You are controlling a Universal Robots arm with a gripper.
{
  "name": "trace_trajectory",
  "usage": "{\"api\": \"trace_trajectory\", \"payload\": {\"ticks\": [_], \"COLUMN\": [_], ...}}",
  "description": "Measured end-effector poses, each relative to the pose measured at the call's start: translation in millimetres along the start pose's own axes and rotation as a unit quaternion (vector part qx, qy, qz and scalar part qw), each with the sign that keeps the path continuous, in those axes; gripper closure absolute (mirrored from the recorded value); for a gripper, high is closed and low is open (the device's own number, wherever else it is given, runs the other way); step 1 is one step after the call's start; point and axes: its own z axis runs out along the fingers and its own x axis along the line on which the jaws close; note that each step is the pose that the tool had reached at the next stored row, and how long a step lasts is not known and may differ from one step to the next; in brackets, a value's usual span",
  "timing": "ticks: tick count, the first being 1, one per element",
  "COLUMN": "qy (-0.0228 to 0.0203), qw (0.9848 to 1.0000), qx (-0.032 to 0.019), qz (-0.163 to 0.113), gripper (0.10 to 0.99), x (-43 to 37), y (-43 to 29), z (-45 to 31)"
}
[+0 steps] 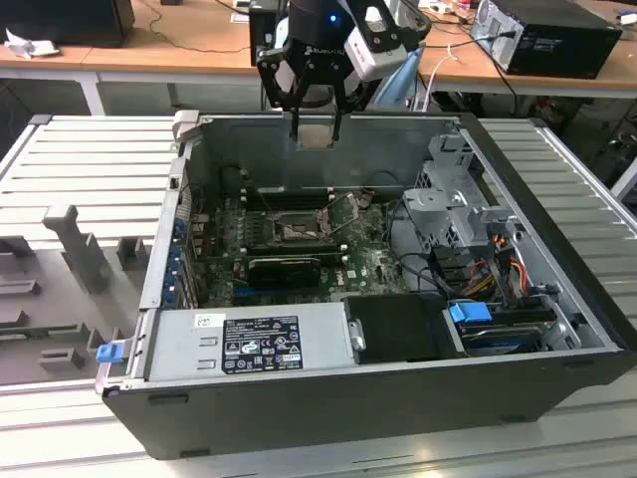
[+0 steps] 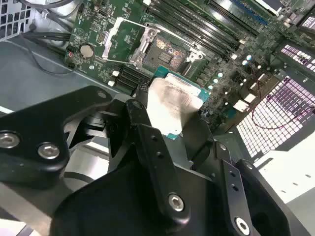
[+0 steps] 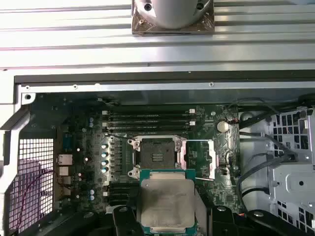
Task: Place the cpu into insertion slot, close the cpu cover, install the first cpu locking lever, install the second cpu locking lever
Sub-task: 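Place the cpu into insertion slot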
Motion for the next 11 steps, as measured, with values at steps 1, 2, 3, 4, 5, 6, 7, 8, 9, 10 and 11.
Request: {"api": "trace_trajectory", "payload": {"ticks": [1, 2, 3, 4, 5, 6, 7, 8, 9, 10, 11], "qy": [-0.0005, -0.0016, -0.0023, -0.0030, -0.0032, -0.0034, -0.0035, -0.0036, -0.0037, -0.0038, -0.0039], "qw": [1.0000, 0.9998, 0.9997, 0.9995, 0.9994, 0.9993, 0.9992, 0.9992, 0.9991, 0.9991, 0.9991], "qx": [-0.0001, -0.0003, -0.0005, -0.0006, -0.0007, -0.0006, -0.0006, -0.0006, -0.0006, -0.0006, -0.0007], "qz": [0.006, 0.018, 0.026, 0.033, 0.036, 0.038, 0.040, 0.041, 0.042, 0.043, 0.043], "gripper": [0.561, 0.561, 0.561, 0.561, 0.561, 0.561, 0.561, 0.561, 0.561, 0.561, 0.561], "x": [-0.1, 0.0, 0.0, 0.0, 0.0, 0.0, 0.0, 0.0, 0.0, 0.0, 0.0], "y": [0.0, 0.0, 0.0, 0.0, 0.0, 0.0, 0.0, 0.0, 0.0, 0.0, 0.0], "z": [0.0, 0.0, 0.0, 0.1, 0.1, 0.1, 0.1, 0.1, 0.2, 0.2, 0.3]}}
